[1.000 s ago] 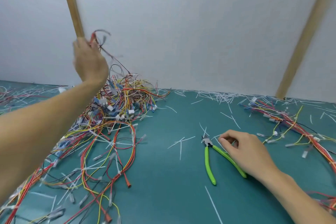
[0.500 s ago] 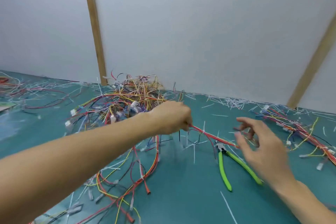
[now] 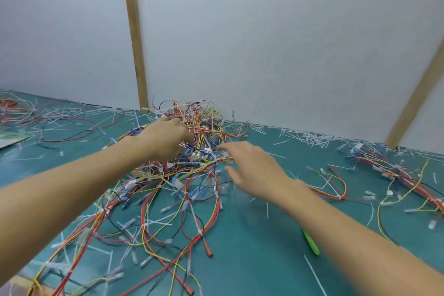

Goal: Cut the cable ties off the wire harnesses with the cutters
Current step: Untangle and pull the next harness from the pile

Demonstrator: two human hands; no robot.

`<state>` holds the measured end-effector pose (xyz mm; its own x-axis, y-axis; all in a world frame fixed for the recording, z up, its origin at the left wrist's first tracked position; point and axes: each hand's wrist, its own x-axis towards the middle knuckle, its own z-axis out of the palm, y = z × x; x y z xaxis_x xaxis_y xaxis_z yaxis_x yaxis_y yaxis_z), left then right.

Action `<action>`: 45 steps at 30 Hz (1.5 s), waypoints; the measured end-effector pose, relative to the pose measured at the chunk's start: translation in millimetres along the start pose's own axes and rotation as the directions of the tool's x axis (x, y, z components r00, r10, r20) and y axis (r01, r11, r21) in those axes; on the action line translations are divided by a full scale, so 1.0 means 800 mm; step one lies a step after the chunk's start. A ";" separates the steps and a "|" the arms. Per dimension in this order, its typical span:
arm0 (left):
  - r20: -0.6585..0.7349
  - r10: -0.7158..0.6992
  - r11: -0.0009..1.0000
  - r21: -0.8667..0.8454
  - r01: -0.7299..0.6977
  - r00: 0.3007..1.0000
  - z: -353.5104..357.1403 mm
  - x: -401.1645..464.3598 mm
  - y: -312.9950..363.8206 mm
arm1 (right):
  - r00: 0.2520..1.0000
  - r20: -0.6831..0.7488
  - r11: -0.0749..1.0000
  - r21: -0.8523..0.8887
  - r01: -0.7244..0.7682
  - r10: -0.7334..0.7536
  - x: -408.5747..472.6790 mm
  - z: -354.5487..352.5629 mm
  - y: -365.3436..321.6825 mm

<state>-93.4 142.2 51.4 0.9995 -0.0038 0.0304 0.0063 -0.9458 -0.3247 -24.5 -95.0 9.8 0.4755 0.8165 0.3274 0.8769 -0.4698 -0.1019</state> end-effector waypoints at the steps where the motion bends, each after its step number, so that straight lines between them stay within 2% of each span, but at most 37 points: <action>1: -0.047 0.029 0.997 0.068 -0.026 0.998 0.005 0.000 0.002 | 1.000 0.020 0.998 -0.056 0.000 0.001 0.014 0.011 -0.010; 4: -0.114 0.068 0.984 0.174 -0.047 0.991 0.016 0.001 0.001 | 0.997 -0.012 0.978 -0.194 -0.071 0.070 0.039 0.029 -0.023; 6: -0.146 0.053 0.983 0.183 -0.026 0.988 0.023 0.001 -0.002 | 0.997 -0.019 0.977 -0.197 -0.083 0.081 0.045 0.036 -0.023; 8: -0.208 -0.006 0.992 0.120 0.032 0.978 0.026 0.004 -0.007 | 0.999 0.013 0.987 -0.151 -0.050 0.053 0.048 0.037 -0.022; 10: -0.288 -0.085 0.996 -0.015 0.084 0.954 0.025 0.008 -0.013 | 1.000 -0.029 1.000 -0.031 0.000 -0.001 0.050 0.032 -0.021; 13: -0.318 -0.194 0.964 -0.237 0.120 0.928 0.023 0.009 -0.028 | 0.952 -0.304 0.983 0.181 0.025 0.032 0.051 0.013 -0.013; 15: -0.292 -0.267 0.931 -0.323 0.168 0.919 0.023 0.004 -0.045 | 0.874 -0.464 0.961 0.278 -0.013 0.146 0.053 0.003 -0.007; 16: -0.262 -0.291 0.917 -0.350 0.190 0.920 0.023 0.000 -0.053 | 0.829 -0.503 0.927 0.373 -0.045 0.243 0.055 -0.002 -0.003; 17: -0.240 -0.294 0.914 -0.354 0.199 0.925 0.024 -0.004 -0.061 | 0.781 -0.499 0.849 0.523 -0.073 0.374 0.059 -0.009 -0.001; 19: -0.214 -0.258 0.935 -0.300 0.188 0.942 0.029 -0.013 -0.065 | 0.683 -0.383 0.569 0.820 -0.059 0.622 0.067 -0.018 -0.002; 20: -0.218 -0.252 0.942 -0.277 0.188 0.943 0.033 -0.016 -0.064 | 0.671 -0.320 0.479 0.876 -0.060 0.669 0.071 -0.017 -0.003; 21: -0.235 -0.259 0.943 -0.272 0.193 0.937 0.037 -0.018 -0.060 | 0.717 -0.282 0.506 0.855 -0.113 0.637 0.076 -0.014 -0.006; 23: -0.261 -0.299 0.931 -0.291 0.221 0.918 0.043 -0.017 -0.055 | 0.899 -0.058 0.589 0.774 -0.234 0.434 0.078 -0.004 -0.018; 24: -0.254 -0.323 0.919 -0.315 0.238 0.912 0.045 -0.015 -0.053 | 0.930 0.048 0.551 0.794 -0.257 0.366 0.078 -0.001 -0.022; 25: -0.244 -0.350 0.901 -0.353 0.253 0.904 0.047 -0.014 -0.053 | 0.917 0.065 0.470 0.843 -0.261 0.393 0.080 -0.001 -0.021; 27: -0.253 -0.403 0.863 -0.426 0.272 0.880 0.052 -0.015 -0.053 | 0.768 0.039 0.186 0.961 -0.204 0.639 0.087 -0.006 -0.012; 28: -0.291 -0.415 0.866 -0.418 0.276 0.862 0.054 -0.016 -0.052 | 0.730 0.106 0.045 0.982 -0.185 0.675 0.088 -0.003 -0.011; 29: -0.343 -0.411 0.884 -0.377 0.277 0.845 0.055 -0.015 -0.050 | 0.749 0.206 -0.044 0.972 -0.231 0.630 0.087 0.001 -0.015; 31: -0.423 -0.359 0.921 -0.306 0.242 0.832 0.052 -0.010 -0.042 | 0.789 0.342 -0.149 0.939 -0.310 0.511 0.080 0.018 -0.026; 34: -0.419 -0.254 0.945 -0.301 0.130 0.872 0.042 0.000 -0.030 | 0.738 0.349 -0.316 0.929 -0.193 0.577 0.080 0.027 -0.026; 41: -0.208 -0.174 0.955 -0.274 0.113 0.963 0.035 0.023 -0.042 | 0.696 0.374 -0.328 0.922 -0.206 0.613 0.080 0.032 -0.022; 45: -0.109 -0.180 0.861 -0.498 0.103 0.978 0.032 0.028 -0.055 | 0.699 0.317 -0.244 0.948 -0.207 0.641 0.082 0.036 -0.020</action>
<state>-70.4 191.9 41.7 0.9728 0.1307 0.1912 0.0930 -0.9765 0.1944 -5.6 -24.1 5.6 0.9166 0.3764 -0.1346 -0.2451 0.2632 -0.9331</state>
